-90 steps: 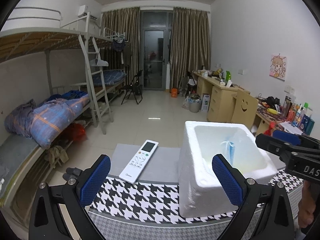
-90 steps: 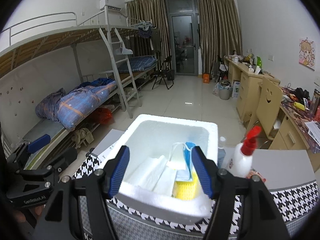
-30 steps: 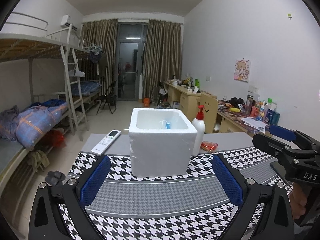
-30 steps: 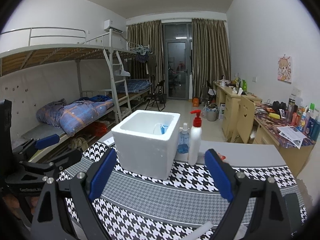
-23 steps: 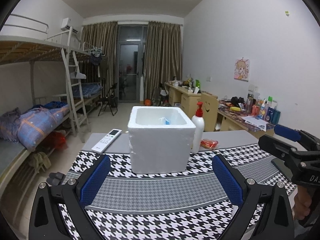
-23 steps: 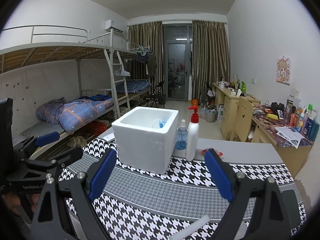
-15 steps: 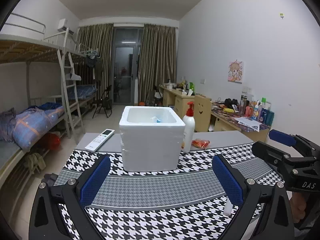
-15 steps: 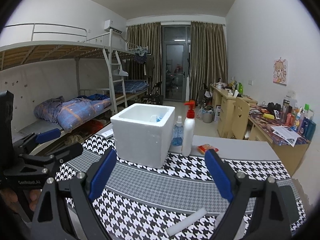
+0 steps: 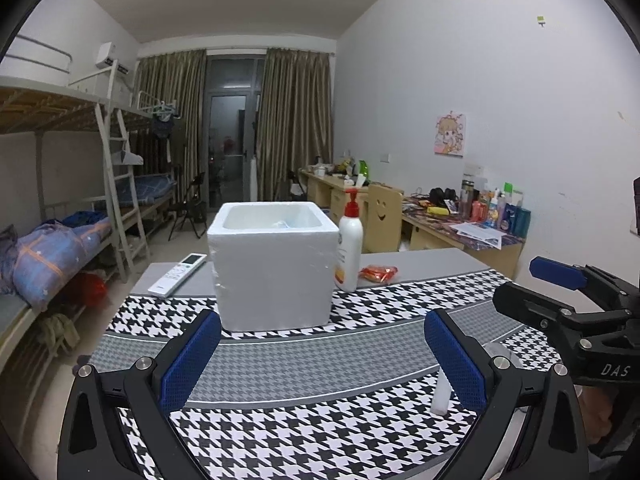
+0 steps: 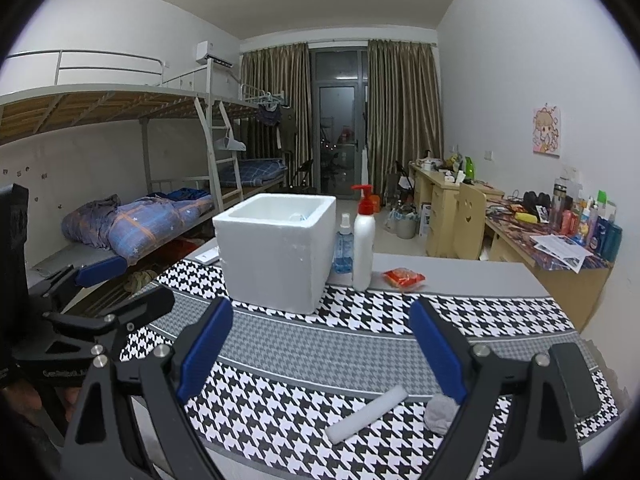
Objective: Organize soft objects
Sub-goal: 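Lower both tools toward the white cylinder and grey sock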
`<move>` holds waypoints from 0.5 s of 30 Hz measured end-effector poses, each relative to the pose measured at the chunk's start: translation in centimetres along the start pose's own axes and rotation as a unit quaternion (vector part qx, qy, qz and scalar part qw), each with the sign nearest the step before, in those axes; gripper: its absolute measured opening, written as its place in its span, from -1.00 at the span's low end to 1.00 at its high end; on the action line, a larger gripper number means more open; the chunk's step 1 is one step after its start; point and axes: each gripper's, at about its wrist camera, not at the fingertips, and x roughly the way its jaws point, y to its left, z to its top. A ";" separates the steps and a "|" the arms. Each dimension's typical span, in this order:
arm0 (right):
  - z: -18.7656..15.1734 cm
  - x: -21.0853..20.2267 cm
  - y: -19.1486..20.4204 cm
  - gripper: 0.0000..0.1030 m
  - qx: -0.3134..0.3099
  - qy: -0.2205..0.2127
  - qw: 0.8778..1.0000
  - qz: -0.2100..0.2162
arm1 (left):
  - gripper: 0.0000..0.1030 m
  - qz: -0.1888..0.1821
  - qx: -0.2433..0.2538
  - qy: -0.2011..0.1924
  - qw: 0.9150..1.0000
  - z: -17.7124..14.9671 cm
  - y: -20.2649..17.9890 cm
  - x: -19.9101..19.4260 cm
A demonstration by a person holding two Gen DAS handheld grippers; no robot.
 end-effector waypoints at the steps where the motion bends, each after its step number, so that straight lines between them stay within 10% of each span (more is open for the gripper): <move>1: -0.1 0.0 -0.1 0.80 0.001 0.001 1.000 -0.002 | 0.98 -0.002 -0.001 0.001 1.000 -0.1 -0.1 0.1; 15: -1.2 -1.0 -2.0 0.80 0.019 0.005 0.999 -0.027 | 0.98 -0.032 0.000 0.014 0.999 -1.0 -1.9 1.3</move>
